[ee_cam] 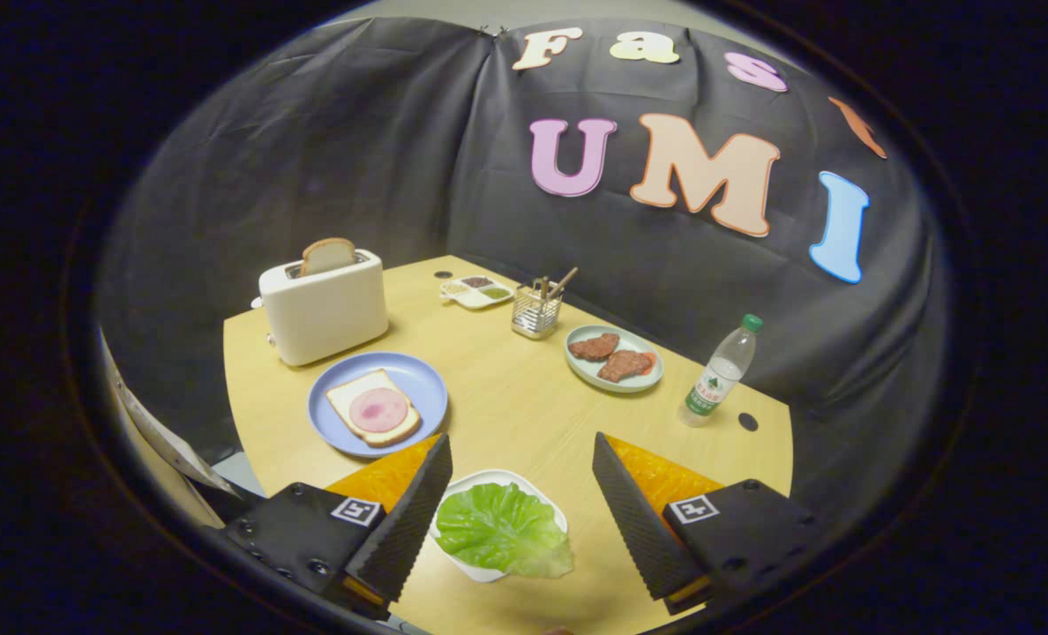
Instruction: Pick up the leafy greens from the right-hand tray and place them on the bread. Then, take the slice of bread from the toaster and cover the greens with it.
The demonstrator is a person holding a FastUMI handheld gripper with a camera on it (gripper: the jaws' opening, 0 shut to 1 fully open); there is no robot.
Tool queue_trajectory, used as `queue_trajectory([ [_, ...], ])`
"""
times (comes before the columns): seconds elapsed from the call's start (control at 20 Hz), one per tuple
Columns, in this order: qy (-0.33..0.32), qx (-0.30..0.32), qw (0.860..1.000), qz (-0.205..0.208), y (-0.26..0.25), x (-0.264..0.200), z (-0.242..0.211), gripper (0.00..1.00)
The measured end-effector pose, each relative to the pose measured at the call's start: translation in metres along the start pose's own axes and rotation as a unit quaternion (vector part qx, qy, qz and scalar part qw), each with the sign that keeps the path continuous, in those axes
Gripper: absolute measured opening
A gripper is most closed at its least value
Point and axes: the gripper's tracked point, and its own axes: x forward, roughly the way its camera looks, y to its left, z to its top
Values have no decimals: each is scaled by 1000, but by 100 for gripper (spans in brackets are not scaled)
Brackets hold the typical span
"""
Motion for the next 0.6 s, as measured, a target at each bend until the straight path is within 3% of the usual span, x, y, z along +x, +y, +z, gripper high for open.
queue_trajectory([
  [0.6, 112, -38, 991, 67, 16, 44, -79, 100],
])
